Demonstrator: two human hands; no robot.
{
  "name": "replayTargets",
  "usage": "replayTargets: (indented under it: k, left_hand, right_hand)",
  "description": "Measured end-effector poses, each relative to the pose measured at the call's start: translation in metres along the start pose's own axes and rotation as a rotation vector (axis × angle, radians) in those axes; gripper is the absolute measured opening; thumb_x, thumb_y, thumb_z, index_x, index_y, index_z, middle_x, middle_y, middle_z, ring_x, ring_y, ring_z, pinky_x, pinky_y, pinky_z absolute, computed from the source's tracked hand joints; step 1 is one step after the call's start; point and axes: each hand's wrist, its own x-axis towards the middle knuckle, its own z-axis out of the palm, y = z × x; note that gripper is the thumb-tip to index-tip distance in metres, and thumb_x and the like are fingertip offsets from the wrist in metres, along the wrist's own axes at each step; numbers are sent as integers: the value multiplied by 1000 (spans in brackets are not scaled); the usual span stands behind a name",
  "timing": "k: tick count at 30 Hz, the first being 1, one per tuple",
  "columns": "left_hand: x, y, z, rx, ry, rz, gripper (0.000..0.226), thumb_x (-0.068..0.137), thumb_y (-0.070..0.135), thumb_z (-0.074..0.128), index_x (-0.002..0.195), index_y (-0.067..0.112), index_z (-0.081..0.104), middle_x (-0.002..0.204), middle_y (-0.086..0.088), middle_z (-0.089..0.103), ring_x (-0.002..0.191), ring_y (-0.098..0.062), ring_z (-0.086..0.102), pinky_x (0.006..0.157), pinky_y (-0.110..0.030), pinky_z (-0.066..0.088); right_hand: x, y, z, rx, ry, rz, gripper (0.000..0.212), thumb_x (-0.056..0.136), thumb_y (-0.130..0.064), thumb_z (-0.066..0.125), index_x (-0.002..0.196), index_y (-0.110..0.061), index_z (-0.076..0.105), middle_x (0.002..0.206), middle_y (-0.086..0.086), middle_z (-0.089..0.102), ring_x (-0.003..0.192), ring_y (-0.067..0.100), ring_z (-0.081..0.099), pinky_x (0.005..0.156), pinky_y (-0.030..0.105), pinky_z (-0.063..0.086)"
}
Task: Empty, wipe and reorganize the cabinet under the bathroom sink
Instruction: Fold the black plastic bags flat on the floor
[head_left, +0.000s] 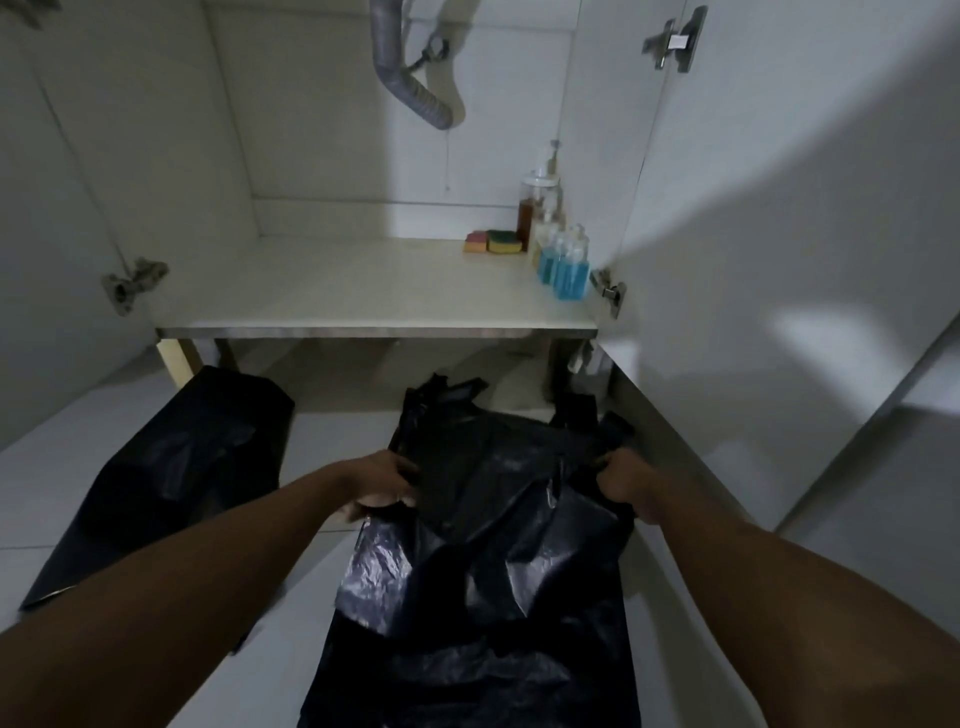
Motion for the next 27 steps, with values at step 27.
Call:
replayTargets:
  k: [27]
  left_hand:
    - [14,-46,42,300,-151,-217,49,80,11,80,126,7,62,125,-19,59,100,-31,62,57,-30,57]
  right_hand:
    - [-15,4,37,-178,-335,36,74,88,-5,68,150,-7,29,155,13,25,139,30,32,106,31,34]
